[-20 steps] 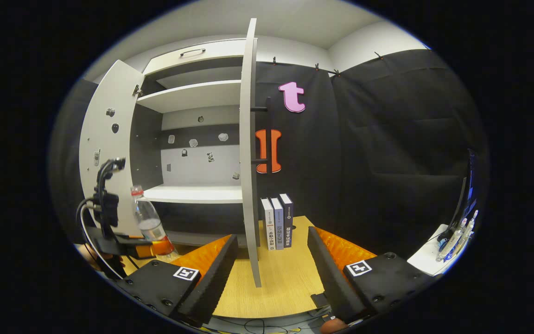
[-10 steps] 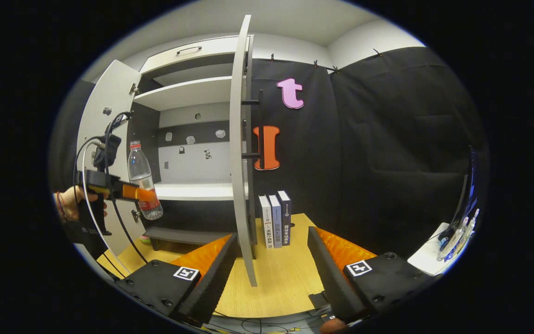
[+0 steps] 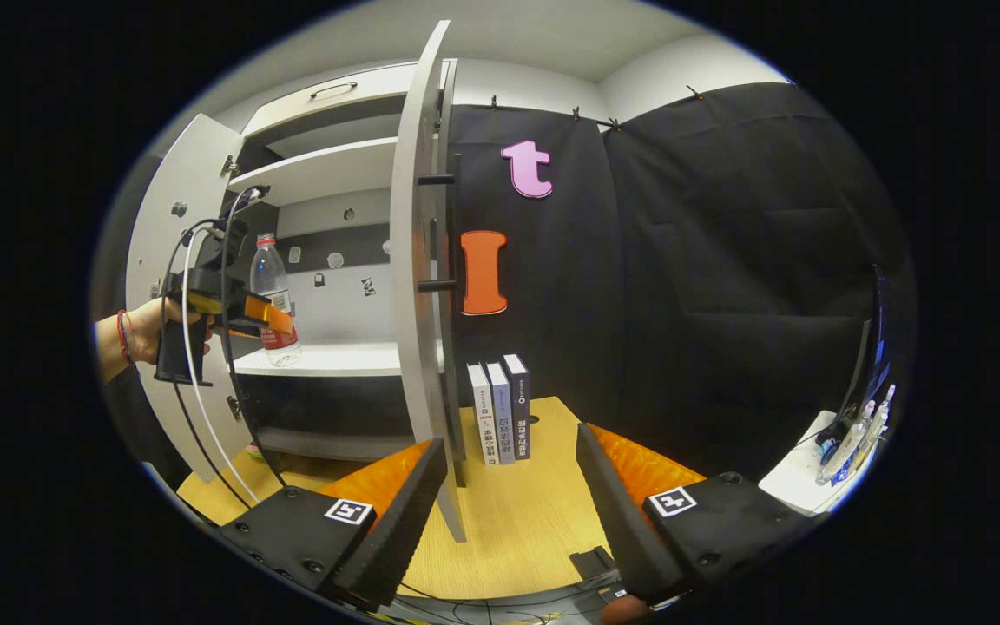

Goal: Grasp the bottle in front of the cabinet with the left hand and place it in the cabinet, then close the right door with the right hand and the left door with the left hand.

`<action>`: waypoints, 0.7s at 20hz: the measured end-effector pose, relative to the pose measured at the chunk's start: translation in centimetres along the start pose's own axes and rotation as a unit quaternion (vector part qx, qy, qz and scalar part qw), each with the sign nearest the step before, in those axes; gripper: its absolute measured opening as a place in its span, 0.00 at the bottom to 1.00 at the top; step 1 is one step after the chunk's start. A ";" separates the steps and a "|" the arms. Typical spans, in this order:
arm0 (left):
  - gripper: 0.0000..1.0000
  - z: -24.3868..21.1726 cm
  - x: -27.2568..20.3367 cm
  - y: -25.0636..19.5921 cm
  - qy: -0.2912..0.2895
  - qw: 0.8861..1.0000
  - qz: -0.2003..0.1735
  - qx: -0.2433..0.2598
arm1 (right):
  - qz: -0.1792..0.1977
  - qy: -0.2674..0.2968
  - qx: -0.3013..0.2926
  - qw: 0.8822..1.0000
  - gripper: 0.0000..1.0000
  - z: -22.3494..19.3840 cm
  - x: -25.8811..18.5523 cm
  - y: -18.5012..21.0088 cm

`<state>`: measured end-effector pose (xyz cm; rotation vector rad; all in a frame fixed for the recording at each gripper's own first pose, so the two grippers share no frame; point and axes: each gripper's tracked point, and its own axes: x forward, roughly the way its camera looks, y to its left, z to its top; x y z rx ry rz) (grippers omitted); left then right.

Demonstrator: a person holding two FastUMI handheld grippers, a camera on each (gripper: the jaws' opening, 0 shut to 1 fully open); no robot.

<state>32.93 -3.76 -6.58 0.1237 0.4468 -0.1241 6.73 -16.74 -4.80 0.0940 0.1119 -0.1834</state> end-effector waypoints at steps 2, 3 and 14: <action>0.74 1.0 1.7 -0.5 0.000 1.000 -0.005 0.004 | -0.006 -0.001 -0.001 1.000 0.99 0.1 0.4 -0.3; 0.74 1.2 2.5 -0.7 0.002 1.000 -0.005 0.008 | -0.010 -0.002 -0.001 1.000 0.99 0.1 0.5 -0.6; 0.75 -0.1 8.6 -2.3 0.056 0.998 -0.020 0.005 | -0.043 0.011 0.018 0.999 0.99 -0.8 0.5 -2.9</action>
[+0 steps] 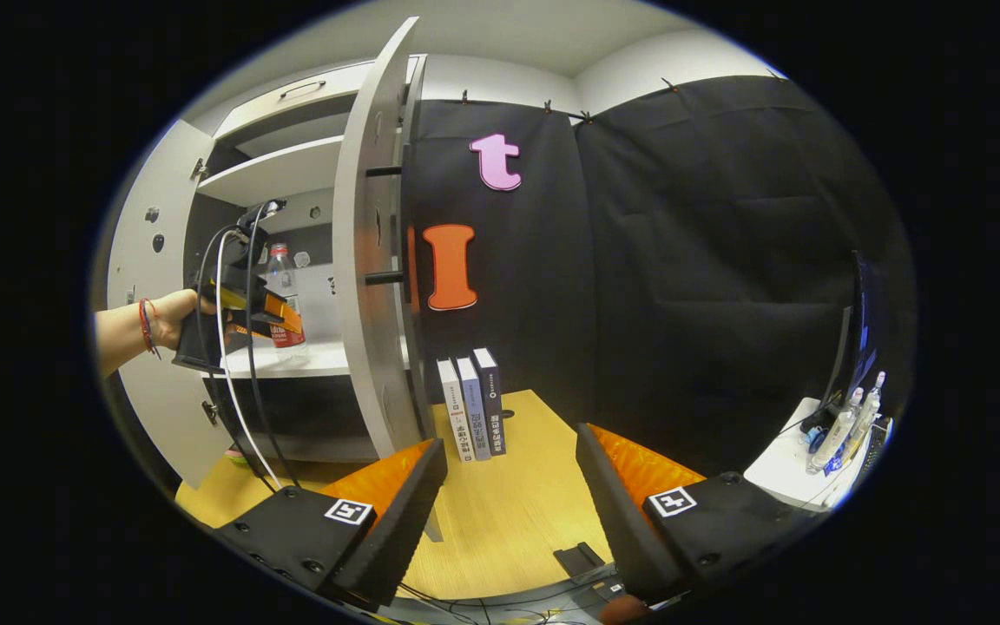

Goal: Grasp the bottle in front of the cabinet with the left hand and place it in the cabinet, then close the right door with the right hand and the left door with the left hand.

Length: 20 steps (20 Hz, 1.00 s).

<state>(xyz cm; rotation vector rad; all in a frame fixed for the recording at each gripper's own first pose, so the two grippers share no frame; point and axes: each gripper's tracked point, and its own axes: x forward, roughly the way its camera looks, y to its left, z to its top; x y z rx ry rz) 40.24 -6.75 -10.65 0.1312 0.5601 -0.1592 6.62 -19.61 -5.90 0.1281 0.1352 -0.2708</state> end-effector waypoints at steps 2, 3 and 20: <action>0.76 -0.3 0.9 0.0 0.007 1.000 0.002 -0.003 | -0.004 -0.001 -0.002 1.000 0.99 -0.1 0.0 -0.4; 0.76 -0.5 0.9 0.1 0.012 1.000 0.005 -0.006 | -0.008 -0.001 -0.005 1.000 0.99 -0.2 0.1 -0.6; 0.95 2.5 -6.1 -0.9 -0.070 0.997 0.025 0.011 | 0.007 -0.037 -0.002 0.999 0.99 2.4 -0.2 -0.6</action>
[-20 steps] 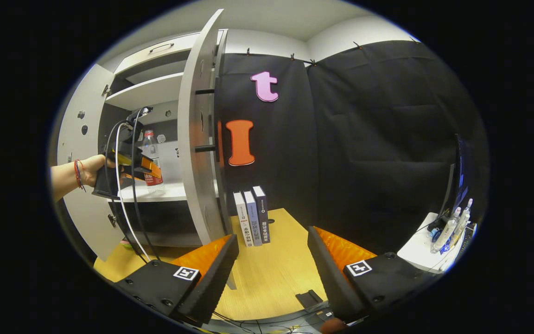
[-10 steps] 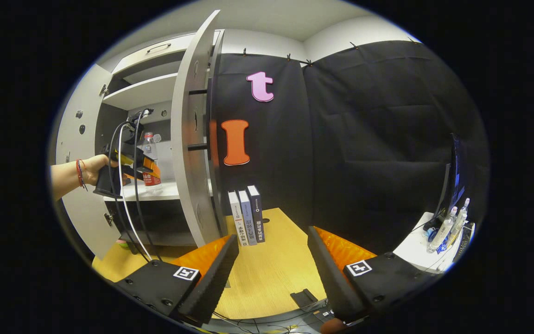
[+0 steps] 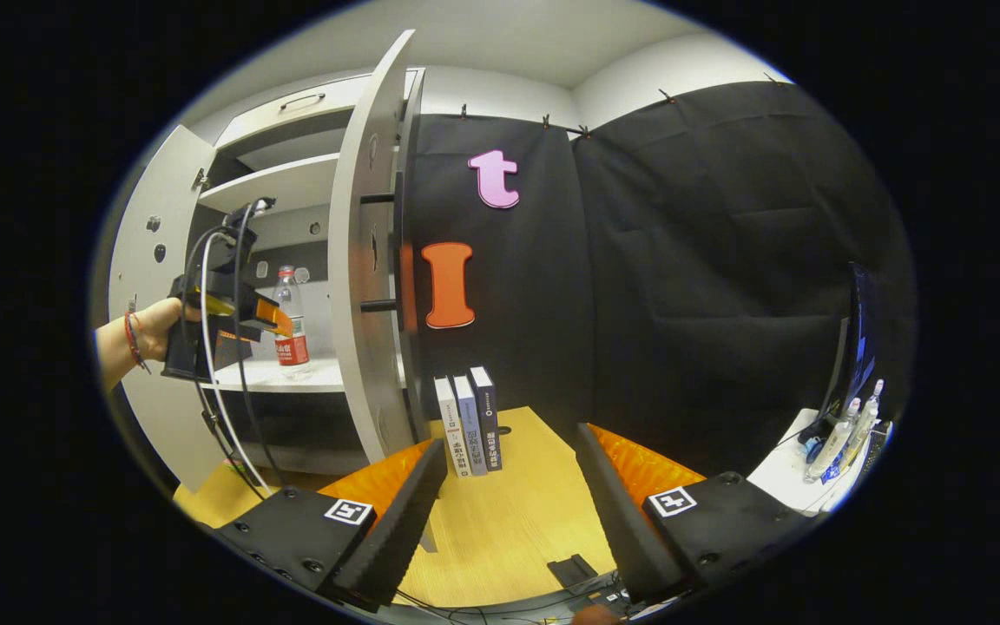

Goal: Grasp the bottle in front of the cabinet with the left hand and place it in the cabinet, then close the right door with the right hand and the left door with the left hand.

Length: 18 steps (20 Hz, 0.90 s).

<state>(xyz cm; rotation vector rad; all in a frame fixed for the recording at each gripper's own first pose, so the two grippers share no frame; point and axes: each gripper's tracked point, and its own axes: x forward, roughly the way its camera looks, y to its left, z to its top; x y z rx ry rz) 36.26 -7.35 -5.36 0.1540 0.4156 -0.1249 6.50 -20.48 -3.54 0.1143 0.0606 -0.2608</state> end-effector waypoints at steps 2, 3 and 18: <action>0.95 1.4 -2.8 -0.2 -0.026 1.000 -0.007 0.004 | 0.010 -0.007 0.005 1.000 0.99 0.7 0.5 0.5; 0.95 2.0 -4.1 -0.2 -0.039 0.999 -0.010 0.002 | 0.015 -0.011 0.008 1.000 0.99 1.3 0.5 0.7; 0.95 1.6 -23.0 4.9 -0.141 0.989 0.018 -0.034 | 0.029 -0.083 -0.054 0.995 0.99 6.4 6.3 2.3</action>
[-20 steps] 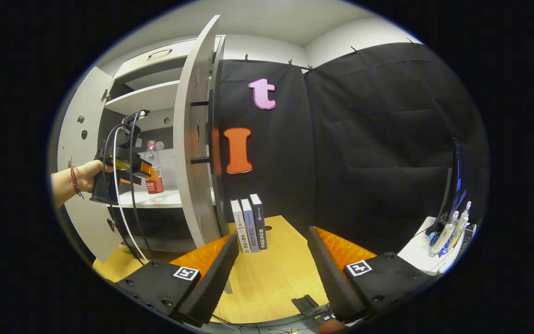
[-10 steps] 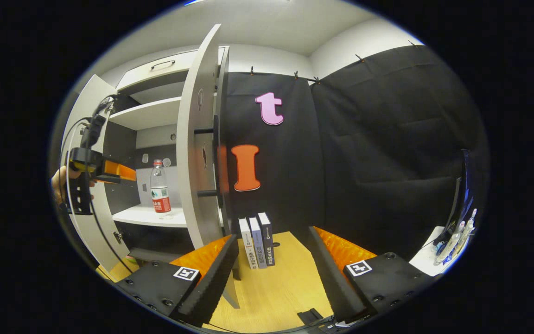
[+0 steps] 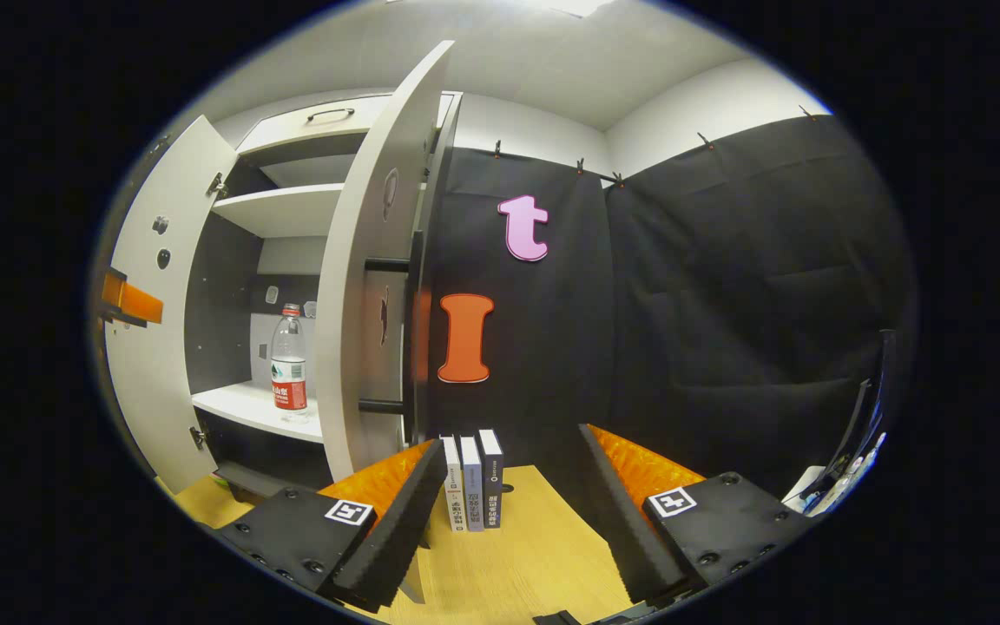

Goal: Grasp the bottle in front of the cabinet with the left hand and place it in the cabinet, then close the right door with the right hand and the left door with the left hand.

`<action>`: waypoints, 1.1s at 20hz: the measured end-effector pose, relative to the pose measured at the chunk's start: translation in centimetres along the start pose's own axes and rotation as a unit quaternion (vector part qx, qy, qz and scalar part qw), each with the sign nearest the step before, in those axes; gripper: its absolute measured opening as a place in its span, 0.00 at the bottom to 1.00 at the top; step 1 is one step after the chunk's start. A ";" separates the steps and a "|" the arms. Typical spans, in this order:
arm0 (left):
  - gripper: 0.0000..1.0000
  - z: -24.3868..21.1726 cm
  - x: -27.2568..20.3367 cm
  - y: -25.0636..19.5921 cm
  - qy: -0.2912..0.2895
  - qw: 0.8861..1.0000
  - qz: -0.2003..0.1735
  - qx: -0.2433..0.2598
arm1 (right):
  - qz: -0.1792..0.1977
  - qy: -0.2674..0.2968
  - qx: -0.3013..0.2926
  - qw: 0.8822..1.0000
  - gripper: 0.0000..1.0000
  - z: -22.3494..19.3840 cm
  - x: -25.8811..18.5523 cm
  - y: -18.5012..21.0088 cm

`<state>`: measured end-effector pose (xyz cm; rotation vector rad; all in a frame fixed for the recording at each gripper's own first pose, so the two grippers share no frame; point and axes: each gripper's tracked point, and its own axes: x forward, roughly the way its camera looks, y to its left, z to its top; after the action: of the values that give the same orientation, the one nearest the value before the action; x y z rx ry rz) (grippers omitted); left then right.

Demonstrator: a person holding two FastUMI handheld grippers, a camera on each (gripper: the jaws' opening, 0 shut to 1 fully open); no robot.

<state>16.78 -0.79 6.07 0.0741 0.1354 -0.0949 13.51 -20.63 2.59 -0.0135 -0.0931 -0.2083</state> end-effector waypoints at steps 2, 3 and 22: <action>0.95 0.4 -2.0 0.9 -0.015 1.000 0.009 0.001 | 0.003 0.007 -0.001 1.000 0.90 -0.7 0.6 0.8; 0.94 0.6 -2.6 1.5 -0.021 1.000 0.013 0.001 | 0.004 0.013 0.000 1.000 0.90 -1.3 0.7 1.1; 0.94 -0.5 -8.1 7.1 -0.048 0.999 0.016 -0.015 | 0.012 0.026 0.004 1.000 0.94 -2.2 -1.3 8.7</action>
<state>9.47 7.03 7.19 0.0409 0.0406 -0.0646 14.27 -11.93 0.27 -0.0012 -0.0415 -0.1847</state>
